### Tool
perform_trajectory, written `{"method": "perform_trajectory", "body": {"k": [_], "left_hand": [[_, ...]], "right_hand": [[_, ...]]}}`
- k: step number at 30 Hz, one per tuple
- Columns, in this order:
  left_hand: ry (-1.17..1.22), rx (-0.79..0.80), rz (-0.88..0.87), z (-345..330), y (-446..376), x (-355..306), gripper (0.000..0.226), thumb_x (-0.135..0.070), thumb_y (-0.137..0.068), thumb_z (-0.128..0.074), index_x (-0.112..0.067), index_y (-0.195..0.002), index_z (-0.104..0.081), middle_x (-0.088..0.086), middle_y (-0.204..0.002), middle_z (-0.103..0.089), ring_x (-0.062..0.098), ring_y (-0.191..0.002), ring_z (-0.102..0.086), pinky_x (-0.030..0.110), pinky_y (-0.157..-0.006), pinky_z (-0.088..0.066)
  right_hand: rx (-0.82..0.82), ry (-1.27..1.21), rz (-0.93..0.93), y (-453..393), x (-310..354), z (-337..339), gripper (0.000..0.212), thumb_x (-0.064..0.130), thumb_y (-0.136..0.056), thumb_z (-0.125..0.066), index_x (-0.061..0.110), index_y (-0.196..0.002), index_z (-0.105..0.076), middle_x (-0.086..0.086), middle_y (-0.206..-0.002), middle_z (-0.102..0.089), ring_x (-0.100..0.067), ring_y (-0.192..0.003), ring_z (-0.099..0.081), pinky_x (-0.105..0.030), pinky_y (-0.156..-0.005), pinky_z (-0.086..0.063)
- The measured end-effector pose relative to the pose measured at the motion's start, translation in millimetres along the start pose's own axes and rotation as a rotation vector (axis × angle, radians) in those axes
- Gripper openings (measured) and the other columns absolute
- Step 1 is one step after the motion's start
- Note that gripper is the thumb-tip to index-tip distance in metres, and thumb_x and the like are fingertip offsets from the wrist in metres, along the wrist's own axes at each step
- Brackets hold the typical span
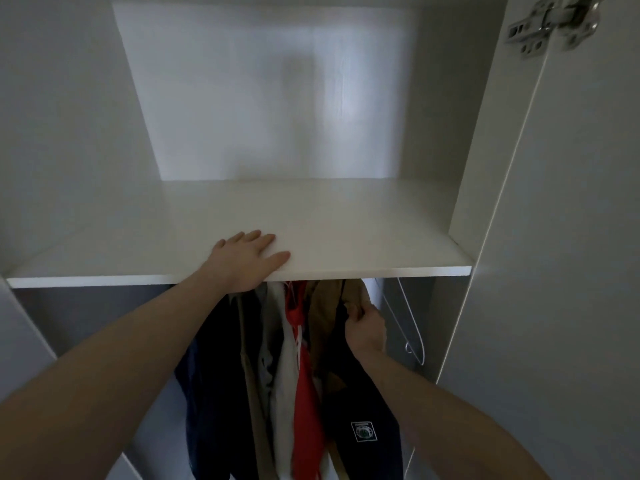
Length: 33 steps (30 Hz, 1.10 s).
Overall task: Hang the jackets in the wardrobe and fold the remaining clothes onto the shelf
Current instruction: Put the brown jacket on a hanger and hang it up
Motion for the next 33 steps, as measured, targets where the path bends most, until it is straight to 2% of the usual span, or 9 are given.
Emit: {"method": "perform_trajectory", "body": {"k": [3, 6, 11, 15, 17, 19, 22, 27, 33], "left_hand": [[0.020, -0.029, 0.012, -4, -4, 3, 0.104, -0.093, -0.072, -0.004, -0.039, -0.160, -0.015, -0.005, -0.170, -0.014, 0.024, -0.155, -0.016, 0.050, -0.125, -0.013], [0.018, -0.047, 0.016, -6, -6, 4, 0.101, -0.093, -0.074, -0.004, -0.041, -0.160, -0.016, -0.006, -0.170, -0.014, 0.023, -0.155, -0.016, 0.050, -0.125, -0.012], [0.027, -0.062, 0.015, -6, -5, 5, 0.098, -0.091, -0.076, -0.006, -0.041, -0.159, -0.018, -0.007, -0.169, -0.016, 0.023, -0.155, -0.016, 0.050, -0.125, -0.012], [0.035, -0.068, 0.014, -6, -4, 5, 0.095, -0.090, -0.079, -0.009, -0.041, -0.159, -0.018, -0.007, -0.169, -0.016, 0.023, -0.155, -0.016, 0.050, -0.125, -0.011], [0.029, -0.068, 0.016, -6, -4, 5, 0.094, -0.090, -0.079, -0.010, -0.041, -0.159, -0.019, -0.007, -0.169, -0.017, 0.023, -0.155, -0.016, 0.050, -0.125, -0.012], [0.028, -0.070, 0.017, -6, -5, 5, 0.095, -0.090, -0.079, -0.009, -0.040, -0.159, -0.019, -0.007, -0.169, -0.017, 0.023, -0.155, -0.016, 0.050, -0.125, -0.012], [0.032, -0.073, 0.021, -6, -4, 4, 0.095, -0.090, -0.079, -0.010, -0.040, -0.159, -0.020, -0.007, -0.169, -0.017, 0.023, -0.155, -0.016, 0.050, -0.125, -0.012], [0.042, -0.077, 0.020, -5, -1, 4, 0.093, -0.089, -0.081, -0.011, -0.040, -0.159, -0.020, -0.006, -0.169, -0.018, 0.023, -0.155, -0.016, 0.050, -0.125, -0.011], [0.054, -0.073, 0.028, -6, -1, 4, 0.091, -0.088, -0.082, -0.013, -0.040, -0.159, -0.020, -0.007, -0.169, -0.017, 0.022, -0.155, -0.015, 0.050, -0.126, -0.010]], "right_hand": [[0.010, -0.023, -0.020, -14, 11, -12, 0.018, 0.029, -0.101, -0.046, 0.022, -0.096, -0.061, 0.001, -0.080, -0.063, -0.025, -0.081, -0.061, -0.036, -0.077, -0.052], [0.022, 0.003, 0.010, -21, 18, -23, 0.023, 0.022, -0.098, -0.044, 0.025, -0.111, -0.062, 0.001, -0.089, -0.065, -0.024, -0.084, -0.061, -0.030, -0.075, -0.045], [0.057, 0.091, 0.001, -19, 9, -37, 0.016, 0.020, -0.093, -0.046, 0.016, -0.098, -0.060, -0.004, -0.099, -0.064, -0.027, -0.087, -0.061, -0.040, -0.077, -0.056], [0.130, 0.139, -0.036, -18, -2, -47, 0.024, 0.015, -0.095, -0.050, 0.011, -0.116, -0.061, -0.010, -0.107, -0.067, -0.028, -0.089, -0.058, -0.030, -0.074, -0.043], [0.155, 0.159, -0.059, -17, -6, -49, 0.022, 0.017, -0.096, -0.050, 0.012, -0.113, -0.063, -0.011, -0.110, -0.067, -0.030, -0.097, -0.061, -0.029, -0.076, -0.042], [0.182, 0.162, -0.065, -17, -6, -51, 0.021, 0.018, -0.096, -0.051, 0.011, -0.111, -0.063, -0.010, -0.112, -0.067, -0.030, -0.101, -0.062, -0.031, -0.080, -0.046], [0.229, 0.117, -0.039, -11, 0, -58, 0.030, 0.017, -0.096, -0.052, 0.007, -0.124, -0.057, -0.011, -0.119, -0.064, -0.030, -0.111, -0.061, -0.037, -0.095, -0.051], [0.288, 0.156, 0.004, -5, 11, -63, 0.041, 0.024, -0.099, -0.055, 0.004, -0.134, -0.052, -0.013, -0.134, -0.056, -0.033, -0.123, -0.055, -0.045, -0.107, -0.047], [0.317, 0.197, -0.061, -4, 3, -54, 0.039, 0.038, -0.096, -0.057, 0.012, -0.125, -0.056, -0.007, -0.114, -0.062, -0.028, -0.113, -0.061, -0.042, -0.098, -0.054]]}}
Point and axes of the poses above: each hand's wrist, its own y-axis away from the middle knuckle, its own z-axis out of the back of the hand, x = y × z, the point moved 3 cm from there along -y, towards the middle knuckle
